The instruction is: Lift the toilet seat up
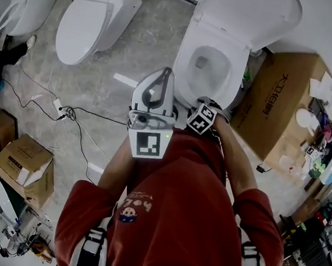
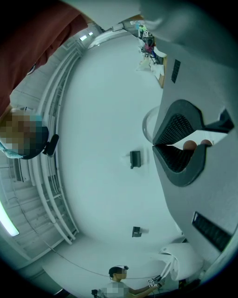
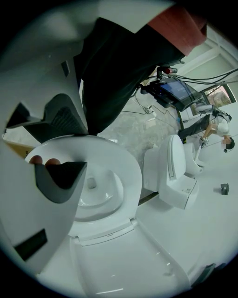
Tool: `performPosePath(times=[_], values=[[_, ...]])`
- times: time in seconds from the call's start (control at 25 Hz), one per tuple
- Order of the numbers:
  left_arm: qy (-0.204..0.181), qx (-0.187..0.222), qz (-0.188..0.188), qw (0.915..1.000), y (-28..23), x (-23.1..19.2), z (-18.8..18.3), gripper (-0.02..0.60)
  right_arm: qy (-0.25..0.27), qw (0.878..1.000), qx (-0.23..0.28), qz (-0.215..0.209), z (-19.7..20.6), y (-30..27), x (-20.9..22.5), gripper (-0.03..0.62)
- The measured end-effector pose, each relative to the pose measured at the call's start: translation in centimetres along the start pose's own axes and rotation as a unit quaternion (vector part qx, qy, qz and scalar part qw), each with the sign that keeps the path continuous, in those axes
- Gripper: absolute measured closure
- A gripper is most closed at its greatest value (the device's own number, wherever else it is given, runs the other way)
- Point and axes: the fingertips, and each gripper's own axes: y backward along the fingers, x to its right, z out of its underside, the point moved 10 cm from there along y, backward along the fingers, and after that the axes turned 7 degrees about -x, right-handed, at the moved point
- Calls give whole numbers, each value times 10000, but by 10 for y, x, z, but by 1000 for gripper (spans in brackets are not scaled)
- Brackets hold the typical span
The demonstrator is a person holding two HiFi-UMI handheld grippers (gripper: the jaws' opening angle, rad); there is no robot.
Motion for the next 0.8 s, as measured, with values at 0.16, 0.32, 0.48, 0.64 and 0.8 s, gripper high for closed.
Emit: performPosePath(times=[0.16,0.32,0.48,0.64,0.8], values=[[49,18,196,9998,-7,3,0,563,54,9999,4,89,-1,8,0,414],[34,101,386,9992,-10,7,-2,563,80,9995,49,304,1,14,-4,425],[-10,159,501,9986,-10,7,-2,563,86,9990,70,436,1,19,-6,431],[-25,170,549,9983,-8,7,-3,563,124,9980,122,610,2,28,-8,440],[11,200,556,9983,-7,8,-3,563,190,9966,213,777,2,41,-7,451]])
